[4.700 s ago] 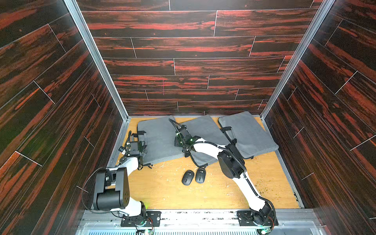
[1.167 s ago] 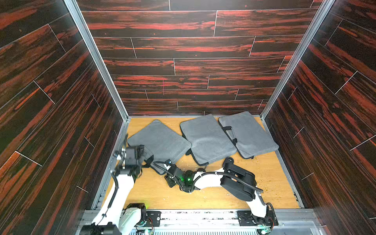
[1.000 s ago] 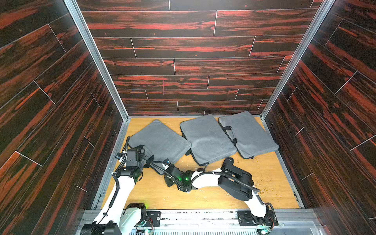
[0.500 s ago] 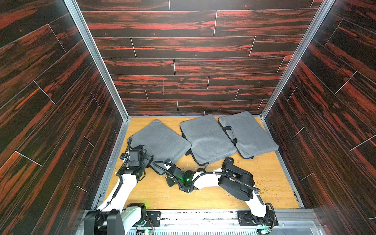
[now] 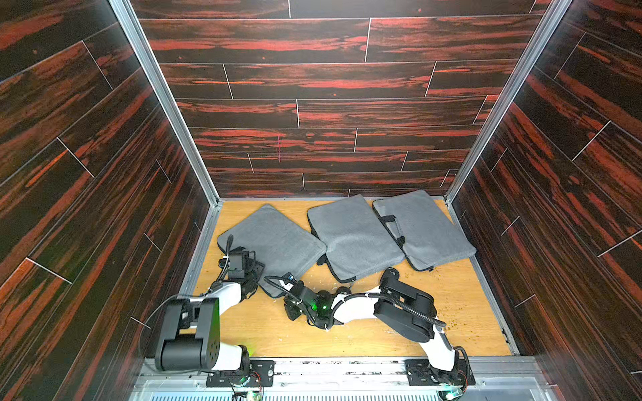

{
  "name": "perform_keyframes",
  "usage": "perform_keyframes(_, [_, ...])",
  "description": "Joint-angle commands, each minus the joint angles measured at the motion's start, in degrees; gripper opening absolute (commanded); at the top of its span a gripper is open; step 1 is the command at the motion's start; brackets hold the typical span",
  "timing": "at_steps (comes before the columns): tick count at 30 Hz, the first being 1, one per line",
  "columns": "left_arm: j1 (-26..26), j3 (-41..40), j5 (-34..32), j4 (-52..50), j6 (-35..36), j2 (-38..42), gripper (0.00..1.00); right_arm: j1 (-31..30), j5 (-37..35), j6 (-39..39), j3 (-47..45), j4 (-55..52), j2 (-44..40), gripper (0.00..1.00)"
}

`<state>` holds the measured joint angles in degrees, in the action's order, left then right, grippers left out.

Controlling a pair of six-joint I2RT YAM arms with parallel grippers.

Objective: Put the mouse into the laptop bag
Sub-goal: Unzip the zipper on the zippered laptop bag.

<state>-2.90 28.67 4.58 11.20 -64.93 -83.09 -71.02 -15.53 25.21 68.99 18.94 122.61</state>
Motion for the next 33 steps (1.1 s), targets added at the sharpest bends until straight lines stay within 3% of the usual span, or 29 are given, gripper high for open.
perform_keyframes(1, [0.03,-1.43,1.27,1.52,-2.79,-2.58,0.35,-2.29,4.45,-1.25,0.05,-1.69,-2.02,0.00])
perform_keyframes(7, [0.09,-1.76,1.31,3.64,-5.12,-5.54,0.00,-4.55,5.04,-1.84,4.00,-3.55,-0.74,0.00])
perform_keyframes(23, [0.51,-7.76,-4.21,8.08,-12.01,-3.08,0.00,-6.32,8.89,-0.25,9.57,-5.46,3.01,0.00])
perform_keyframes(28, [1.26,-13.74,-9.50,11.04,-16.40,2.04,0.00,-5.63,7.38,0.36,8.72,-5.03,2.65,0.00])
perform_keyframes(33, [4.53,-13.32,-16.08,2.92,-16.24,9.49,0.00,-2.15,10.47,1.97,4.59,-1.72,0.61,0.00])
